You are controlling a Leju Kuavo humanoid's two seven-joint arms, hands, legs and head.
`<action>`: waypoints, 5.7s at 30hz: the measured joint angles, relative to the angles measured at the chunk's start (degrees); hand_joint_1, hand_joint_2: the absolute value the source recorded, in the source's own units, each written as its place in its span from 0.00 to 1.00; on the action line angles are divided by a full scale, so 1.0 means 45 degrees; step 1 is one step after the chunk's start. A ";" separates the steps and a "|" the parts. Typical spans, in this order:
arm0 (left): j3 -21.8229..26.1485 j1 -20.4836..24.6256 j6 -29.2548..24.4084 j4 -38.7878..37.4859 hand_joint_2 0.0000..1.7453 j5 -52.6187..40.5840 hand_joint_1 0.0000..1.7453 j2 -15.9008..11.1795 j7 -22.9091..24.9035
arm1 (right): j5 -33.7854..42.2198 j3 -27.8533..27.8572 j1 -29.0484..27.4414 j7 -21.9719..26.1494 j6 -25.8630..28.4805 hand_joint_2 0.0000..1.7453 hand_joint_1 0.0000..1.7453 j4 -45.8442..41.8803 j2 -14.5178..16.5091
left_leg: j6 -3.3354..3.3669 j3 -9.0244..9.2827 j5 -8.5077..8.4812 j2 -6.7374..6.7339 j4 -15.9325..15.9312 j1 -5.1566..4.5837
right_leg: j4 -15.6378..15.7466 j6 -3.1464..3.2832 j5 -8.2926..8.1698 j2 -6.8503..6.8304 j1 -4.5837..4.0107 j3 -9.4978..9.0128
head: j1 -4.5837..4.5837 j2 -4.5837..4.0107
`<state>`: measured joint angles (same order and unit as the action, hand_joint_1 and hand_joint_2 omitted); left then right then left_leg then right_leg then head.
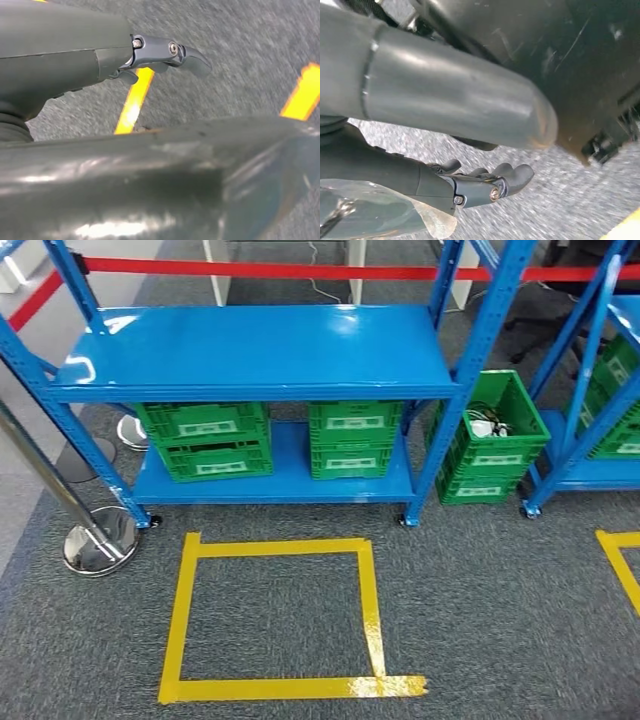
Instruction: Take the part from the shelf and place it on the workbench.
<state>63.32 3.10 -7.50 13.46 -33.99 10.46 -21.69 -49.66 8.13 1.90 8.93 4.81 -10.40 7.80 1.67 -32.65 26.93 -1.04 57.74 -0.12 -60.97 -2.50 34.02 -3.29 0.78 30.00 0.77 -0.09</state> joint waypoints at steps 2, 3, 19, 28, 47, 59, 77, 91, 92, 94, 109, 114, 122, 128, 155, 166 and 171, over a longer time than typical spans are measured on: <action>0.0000 0.0032 -0.0022 0.0000 0.00 -0.0006 0.00 0.0029 0.0008 | 0.0002 0.0000 -0.0025 0.0000 0.0001 0.00 0.00 0.0002 -0.0001 | 0.0066 -0.0015 -0.0012 0.0263 -0.0012 0.0021 | -0.1656 -0.0054 0.0740 0.0573 0.0022 0.0859 | 0.0048 0.0000; 0.0000 0.0040 -0.0033 0.0000 0.00 -0.0010 0.00 0.0042 0.0018 | 0.0011 0.0000 -0.0045 -0.0001 0.0001 0.00 0.00 0.0004 -0.0001 | 0.0081 -0.0014 -0.0004 0.0390 -0.0009 0.0021 | -0.2439 -0.0067 0.0965 0.0655 0.0019 0.1304 | 0.0059 0.0000; 0.0015 0.0042 -0.0040 0.0000 0.00 0.0004 0.00 0.0025 0.0135 | 0.0245 0.0249 -0.0073 -0.0067 -0.0102 0.00 0.00 0.0004 0.0063 | -0.0641 -0.1773 0.1634 0.0396 0.3815 0.0061 | 0.0613 0.0618 -0.0669 0.0623 0.0047 -0.0081 | -0.0139 0.0001; 0.0026 0.0024 0.0104 0.0000 0.00 0.0004 0.00 -0.0017 0.0210 | 0.0253 0.0262 -0.0022 0.0001 -0.0268 0.00 0.00 0.0006 0.0102 | -0.0004 -0.0225 0.0106 0.0264 0.0178 -0.0093 | 0.0724 0.0138 -0.0151 0.0453 0.0009 -0.0886 | -0.0135 0.0001; 0.0078 0.0063 0.0074 -0.0002 0.00 -0.0034 0.00 -0.0015 0.0211 | 0.0264 0.0289 -0.0131 0.0112 -0.0277 0.00 0.00 0.0028 0.0108 | -0.0513 0.0163 0.1204 0.0410 0.2998 0.0037 | 0.0504 0.0709 -0.1125 0.0661 -0.0035 0.0506 | -0.0008 0.0000; 0.0121 -0.0099 0.0034 -0.0015 0.00 -0.0019 0.00 -0.0047 0.0262 | 0.0248 0.0300 -0.0063 0.0107 -0.0255 0.00 0.00 0.0052 0.0134 | -0.0136 -0.1218 -0.0661 0.0337 0.0578 0.0011 | 0.0509 0.0111 0.0256 0.0728 -0.0026 -0.1521 | -0.0045 0.0000; 0.0185 0.0057 0.0121 -0.0016 0.00 -0.0170 0.00 -0.0080 0.0234 | 0.0195 0.0364 -0.0051 0.0237 -0.0190 0.00 0.00 0.0052 0.0149 | -0.0484 -0.0001 0.1105 0.0397 0.1732 0.0028 | 0.0294 0.0575 -0.1376 0.0693 0.0032 0.0919 | -0.0039 0.0000; 0.0197 -0.0002 0.0155 -0.0019 0.00 -0.0176 0.00 -0.0103 0.0251 | 0.0074 0.0364 -0.0006 0.0225 -0.0148 0.00 0.00 0.0045 0.0175 | -0.0020 -0.0091 0.0057 0.0300 0.0205 0.0018 | 0.0068 0.0186 -0.0494 0.0713 -0.0069 0.0432 | -0.0040 0.0000; 0.0198 0.0015 0.0155 -0.0019 0.00 -0.0180 0.00 -0.0097 0.0251 | 0.0070 0.0364 -0.0004 0.0225 -0.0149 0.00 0.00 0.0042 0.0175 | 0.0033 -0.0006 0.0029 0.0294 0.0130 0.0053 | -0.0442 0.0137 -0.0183 0.0720 -0.0060 0.0655 | -0.0023 0.0000; 0.0199 0.0046 0.0155 -0.0019 0.00 -0.0185 0.00 -0.0103 0.0251 | 0.0072 0.0364 -0.0003 0.0225 -0.0151 0.00 0.00 0.0042 0.0174 | 0.0119 0.0027 0.0073 0.0288 0.0117 0.0029 | -0.2011 0.0066 0.0577 0.0724 -0.0035 0.1518 | 0.0006 0.0000; 0.0220 0.0052 0.0183 -0.0019 0.00 -0.0189 0.00 -0.0114 0.0279 | 0.0073 0.0364 -0.0016 0.0217 -0.0155 0.00 0.00 0.0042 0.0164 | -0.0560 -0.0608 0.1658 0.0314 0.2524 0.0058 | 0.0577 0.0645 -0.1148 0.0676 0.0011 0.0389 | -0.0125 0.0000; 0.0277 0.0013 0.0186 -0.0019 0.00 -0.0189 0.00 -0.0115 0.0279 | 0.0064 0.0364 -0.0053 0.0294 -0.0243 0.00 0.00 0.0042 0.0138 | -0.0641 -0.0934 0.0598 0.0302 0.2295 0.0211 | 0.0575 0.0597 -0.0903 0.0707 0.0016 0.0076 | -0.0128 0.0000; 0.0325 -0.0002 0.0186 -0.0024 0.00 -0.0196 0.00 -0.0079 0.0288 | 0.0101 0.0369 -0.0011 0.0330 -0.0230 0.00 0.00 0.0039 0.0124 | -0.0128 -0.0004 0.0116 0.0281 0.0181 0.0162 | 0.0055 0.0033 -0.0288 0.0693 -0.0008 0.0252 | -0.0080 0.0000; 0.0341 0.0021 0.0256 -0.0024 0.00 -0.0189 0.00 -0.0062 0.0285 | 0.0193 0.0370 -0.0048 0.0236 -0.0194 0.00 0.00 0.0038 0.0114 | 0.0048 0.0214 0.0327 0.0291 0.0155 0.0142 | -0.2580 -0.0058 0.0197 0.0710 0.0002 0.2030 | -0.0045 0.0000; 0.0414 0.0036 0.0056 -0.0024 0.00 -0.0149 0.00 0.0032 0.0273 | 0.1263 0.1229 0.0014 0.0061 -0.0199 0.00 0.00 0.0041 0.0165 | 0.0075 0.0029 0.0109 0.0104 0.0120 0.0092 | -0.1721 -0.0068 0.0616 0.0720 0.0010 0.1146 | -0.0117 0.0000; 0.0414 0.0061 -0.0130 -0.0024 0.00 -0.0281 0.00 0.0125 0.0605 | 0.1428 0.1621 0.0029 -0.0100 -0.0279 0.00 0.00 0.0040 0.0192 | -0.0227 0.0624 0.0712 -0.0769 0.0262 -0.0067 | 0.0322 0.0353 -0.1176 0.0142 -0.0079 0.0657 | -0.0150 0.0000; 0.0413 0.0058 -0.0107 -0.0024 0.00 -0.0315 0.00 0.0127 0.0600 | 0.1444 0.1693 0.0031 -0.0130 -0.0301 0.00 0.00 0.0038 0.0214 | -0.0486 -0.0609 0.2229 0.0032 0.3159 0.0068 | 0.0387 0.0616 -0.1200 0.0806 -0.0005 0.0597 | -0.0248 0.0000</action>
<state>65.18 3.36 -7.98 13.35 -35.40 11.04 -18.99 -43.17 15.75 2.04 8.35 3.45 -10.23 8.76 -0.52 -35.39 36.96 -0.89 71.95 0.19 -59.23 0.27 28.62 0.34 0.76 32.69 -0.34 -0.09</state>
